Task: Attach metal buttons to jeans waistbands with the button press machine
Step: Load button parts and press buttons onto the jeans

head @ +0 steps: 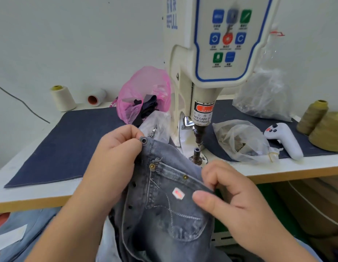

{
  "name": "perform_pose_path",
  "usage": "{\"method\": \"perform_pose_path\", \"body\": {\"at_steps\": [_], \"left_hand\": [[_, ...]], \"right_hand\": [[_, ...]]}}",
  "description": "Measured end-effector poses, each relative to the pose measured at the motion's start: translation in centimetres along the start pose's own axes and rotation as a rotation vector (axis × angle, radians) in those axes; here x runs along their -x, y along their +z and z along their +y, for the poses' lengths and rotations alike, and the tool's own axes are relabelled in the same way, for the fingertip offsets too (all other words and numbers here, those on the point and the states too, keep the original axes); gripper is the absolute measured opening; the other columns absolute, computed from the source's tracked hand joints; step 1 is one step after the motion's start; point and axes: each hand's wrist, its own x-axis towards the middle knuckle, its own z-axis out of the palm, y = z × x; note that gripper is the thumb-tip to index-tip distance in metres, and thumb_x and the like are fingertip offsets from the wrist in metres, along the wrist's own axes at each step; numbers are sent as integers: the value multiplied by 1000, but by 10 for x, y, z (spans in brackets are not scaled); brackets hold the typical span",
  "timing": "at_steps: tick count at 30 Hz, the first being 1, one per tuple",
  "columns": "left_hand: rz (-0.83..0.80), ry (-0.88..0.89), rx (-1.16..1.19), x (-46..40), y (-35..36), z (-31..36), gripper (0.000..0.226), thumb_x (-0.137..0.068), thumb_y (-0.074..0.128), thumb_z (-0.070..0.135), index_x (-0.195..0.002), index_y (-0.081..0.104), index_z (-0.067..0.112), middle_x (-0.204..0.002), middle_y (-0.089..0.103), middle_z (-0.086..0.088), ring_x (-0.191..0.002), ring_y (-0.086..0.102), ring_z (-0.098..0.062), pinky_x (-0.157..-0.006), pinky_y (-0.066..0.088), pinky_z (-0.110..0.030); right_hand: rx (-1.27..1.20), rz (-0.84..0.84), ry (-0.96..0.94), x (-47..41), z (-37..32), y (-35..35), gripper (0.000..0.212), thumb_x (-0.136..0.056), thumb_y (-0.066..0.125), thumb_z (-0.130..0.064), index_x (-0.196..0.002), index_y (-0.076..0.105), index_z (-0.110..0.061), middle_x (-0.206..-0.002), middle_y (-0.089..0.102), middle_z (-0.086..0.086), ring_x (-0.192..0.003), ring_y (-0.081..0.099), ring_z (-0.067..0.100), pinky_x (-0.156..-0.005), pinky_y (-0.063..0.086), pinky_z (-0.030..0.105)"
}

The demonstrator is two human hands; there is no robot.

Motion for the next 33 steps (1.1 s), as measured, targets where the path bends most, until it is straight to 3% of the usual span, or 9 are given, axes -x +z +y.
{"method": "perform_pose_path", "body": {"at_steps": [7, 9, 11, 13, 17, 20, 24, 28, 33], "left_hand": [[-344, -24, 45, 2, -19, 14, 15, -62, 53, 9, -76, 59, 7, -74, 54, -16, -65, 51, -24, -54, 43, -27], [-444, -50, 15, 4, -19, 7, 39, -60, 72, 21, -95, 59, 9, -92, 61, -14, -79, 60, -22, -69, 48, -29], [-637, -85, -73, 6, -23, -1, 84, -49, 90, 51, -122, 53, 33, -123, 62, 7, -110, 64, -12, -95, 47, -34], [-775, -110, -123, 9, -23, -6, 99, -51, 88, 64, -135, 35, 55, -142, 50, 22, -130, 52, -4, -110, 39, -38], [-897, -34, 164, 17, -12, -21, 81, -85, 76, 14, -152, 32, 26, -149, 50, -3, -138, 47, -24, -112, 39, -39], [-693, 51, 186, 16, -19, -19, 52, -82, 76, 5, -132, 60, 11, -132, 64, -14, -124, 60, -30, -98, 50, -33], [-549, 80, 177, 3, -51, -20, 45, -77, 78, 3, -121, 66, 3, -121, 67, -24, -113, 65, -40, -91, 55, -44], [-324, 132, 121, -16, -78, -8, 41, -74, 69, -7, -110, 73, 12, -109, 74, -17, -99, 72, -35, -76, 60, -38], [-27, 106, -49, -50, -115, 16, 32, -66, 72, 2, -91, 80, 21, -87, 78, -6, -77, 76, -24, -57, 60, -35]], "right_hand": [[-324, 300, 55, -9, -3, 8, 36, -79, 70, -60, -82, 65, -24, -84, 66, 13, -76, 60, 34, -75, 51, 43], [-504, 355, 127, -15, -7, 12, 27, -74, 73, -48, -76, 66, -22, -79, 68, 8, -71, 64, 22, -70, 55, 34], [-777, 318, 216, -21, -14, 18, 16, -70, 72, -36, -67, 65, -22, -71, 67, 5, -63, 64, 15, -59, 55, 26], [-1013, 241, 270, -27, -24, 24, 14, -74, 71, -26, -65, 64, -19, -69, 67, 7, -59, 65, 15, -55, 55, 25], [-1227, 58, 259, -41, -36, 33, 12, -78, 69, -22, -70, 64, -14, -72, 66, 8, -63, 64, 17, -59, 55, 28], [-1250, 3, 261, -48, -38, 40, 12, -77, 69, -22, -77, 62, -12, -83, 60, 17, -70, 56, 26, -64, 49, 33], [-1006, 3, 204, -51, -32, 42, 10, -82, 65, -15, -88, 72, -16, -92, 69, 14, -83, 65, 24, -76, 55, 37], [-592, 60, 156, -48, -21, 37, 20, -81, 64, -13, -97, 73, -19, -98, 75, 3, -97, 70, 18, -90, 56, 35], [-434, -20, 346, -29, 6, 47, 15, -87, 68, -9, -92, 72, -23, -93, 76, 0, -89, 69, 14, -81, 56, 28]]}}
